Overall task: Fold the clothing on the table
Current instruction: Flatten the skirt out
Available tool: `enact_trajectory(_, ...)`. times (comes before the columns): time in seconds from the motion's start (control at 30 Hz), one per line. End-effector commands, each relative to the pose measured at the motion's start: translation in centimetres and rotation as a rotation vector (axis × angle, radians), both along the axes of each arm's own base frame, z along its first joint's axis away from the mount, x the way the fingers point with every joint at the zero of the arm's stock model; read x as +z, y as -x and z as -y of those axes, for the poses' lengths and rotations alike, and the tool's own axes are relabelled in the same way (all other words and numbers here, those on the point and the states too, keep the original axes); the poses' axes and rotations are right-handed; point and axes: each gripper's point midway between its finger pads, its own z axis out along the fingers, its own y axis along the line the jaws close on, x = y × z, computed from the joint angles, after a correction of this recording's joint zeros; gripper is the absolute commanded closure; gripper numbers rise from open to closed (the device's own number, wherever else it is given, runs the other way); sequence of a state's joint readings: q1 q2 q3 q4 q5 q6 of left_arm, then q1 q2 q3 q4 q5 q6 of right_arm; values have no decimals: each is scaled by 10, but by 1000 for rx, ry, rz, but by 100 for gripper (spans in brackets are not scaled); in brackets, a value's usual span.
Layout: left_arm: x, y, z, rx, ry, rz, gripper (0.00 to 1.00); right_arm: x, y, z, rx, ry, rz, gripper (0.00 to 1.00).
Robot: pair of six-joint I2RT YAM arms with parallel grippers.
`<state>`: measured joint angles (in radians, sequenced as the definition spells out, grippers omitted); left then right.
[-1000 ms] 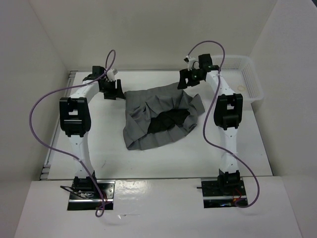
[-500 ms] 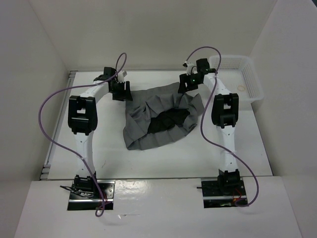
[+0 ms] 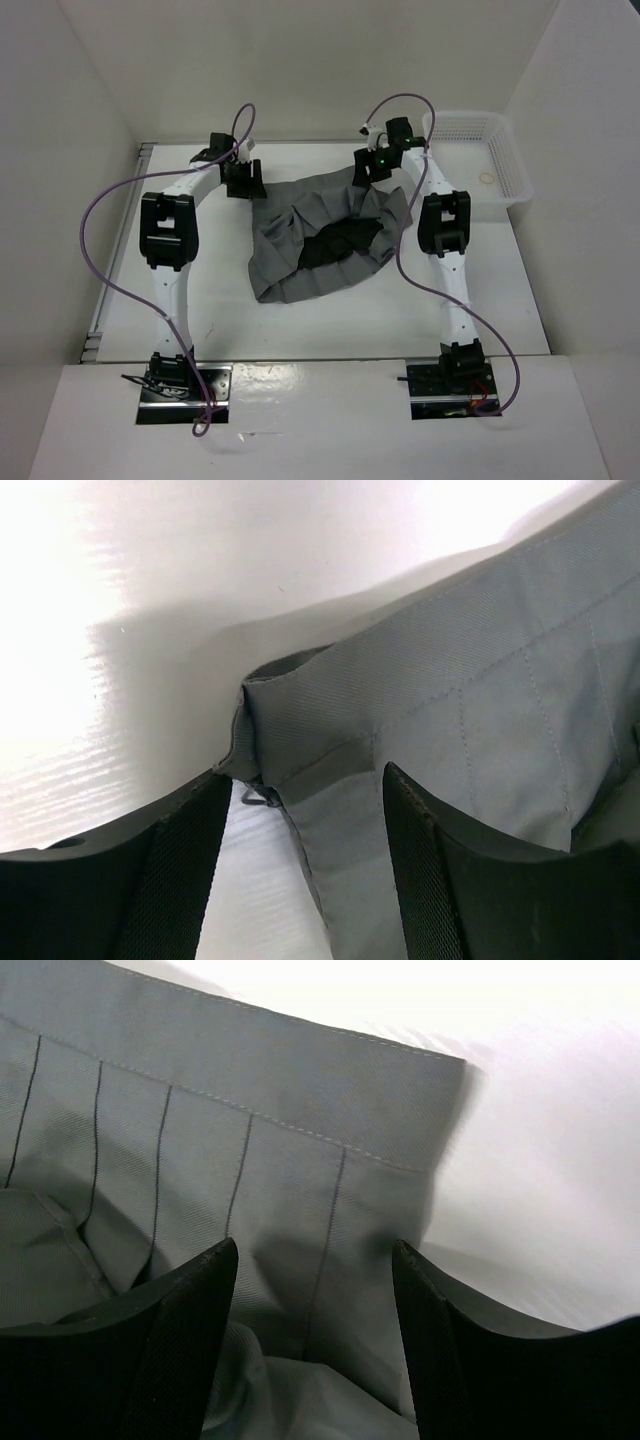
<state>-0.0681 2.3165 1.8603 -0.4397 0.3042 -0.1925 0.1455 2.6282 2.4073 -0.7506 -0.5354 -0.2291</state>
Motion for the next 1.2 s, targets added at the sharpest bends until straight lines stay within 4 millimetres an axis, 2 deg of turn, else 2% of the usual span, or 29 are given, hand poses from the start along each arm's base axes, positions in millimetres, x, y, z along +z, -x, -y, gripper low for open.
enact_trajectory(0.0, -19, -4, -3, 26, -2, -31, 31, 1, 2, -12, 26, 5, -7, 32)
enact_trajectory(0.07, -19, -3, 2, 17, -2, -31, 31, 4, 2, -17, 29, 0, -3, 32)
enact_trajectory(0.13, -24, -2, 2, 17, -3, -40, 35, -6, 6, -23, 40, 4, -25, 32)
enact_trajectory(0.2, -27, 2, 7, 8, -4, -49, 36, -2, 3, -30, 49, 1, -9, 32)
enact_trajectory(0.23, -26, 2, 8, 2, 3, -50, 36, -10, 6, -35, 58, 4, -25, 32)
enact_trajectory(0.3, -26, 2, 8, -5, -1, -46, 39, -6, -1, -35, 45, 4, -9, 34)
enact_trajectory(0.33, -26, 2, 8, -5, -1, -46, 41, -14, 0, -35, 45, 7, -26, 39)
enact_trajectory(0.37, -26, 3, 13, -14, -1, -46, 43, -7, -4, -41, 50, 10, 4, 42)
enact_trajectory(0.4, -26, 3, 14, -19, 6, -47, 48, -10, -4, -41, 50, 12, -3, 46)
enact_trajectory(0.43, -26, 3, 14, -19, 6, -47, 52, -17, 0, -46, 61, 15, -19, 55)
enact_trajectory(0.47, -26, 3, 14, -19, 6, -47, 55, -12, -3, -52, 66, 18, 4, 62)
enact_trajectory(0.5, -27, 5, 14, -26, 1, -53, 65, -14, 0, -52, 66, 21, -12, 71)
enact_trajectory(0.53, -23, 5, 19, -36, 1, -50, 71, -12, -1, -57, 67, 37, 4, 88)
enact_trajectory(0.6, -16, 1, 19, -43, -3, -37, 81, -3, 5, -63, 79, 39, -2, 99)
enact_trajectory(0.63, -10, 4, 24, -52, -3, -35, 88, 12, 5, -70, 86, 40, 28, 100)
enact_trajectory(0.67, 9, -1, 24, -60, -5, 8, 90, 35, 3, -69, 79, 39, 64, 100)
enact_trajectory(0.73, 34, -3, 30, -78, -6, 54, 93, 70, 2, -72, 79, 35, 125, 100)
enact_trajectory(0.77, 60, -7, 28, -78, -15, 110, 93, 112, 2, -70, 59, 25, 189, 100)
enact_trajectory(0.8, 73, -6, 26, -84, -30, 128, 93, 127, 4, -68, 52, 27, 209, 100)
enact_trajectory(0.87, 124, -11, 23, -88, -44, 229, 93, 169, 5, -63, 30, 26, 290, 100)
enact_trajectory(0.9, 140, -9, 22, -102, -55, 254, 93, 211, 12, -57, 10, 24, 358, 100)
enact_trajectory(0.93, 169, -8, 20, -102, -67, 309, 93, 224, 15, -55, 2, 25, 379, 100)
enact_trajectory(0.97, 186, -7, 18, -103, -80, 343, 93, 241, 18, -52, -8, 23, 413, 100)
enact_trajectory(1.0, 211, -6, 15, -110, -99, 389, 93, 277, 30, -45, -28, 22, 470, 100)
enact_trajectory(1.03, 238, 0, 14, -114, -103, 440, 93, 284, 33, -42, -29, 31, 487, 100)
enact_trajectory(1.1, 271, 6, 4, -110, -130, 508, 93, 314, 50, -32, -47, 43, 537, 100)
enact_trajectory(1.13, 301, 15, -3, -101, -137, 564, 93, 324, 54, -28, -50, 52, 565, 100)
enact_trajectory(1.17, 315, 19, -4, -98, -136, 593, 93, 332, 58, -25, -58, 54, 582, 100)
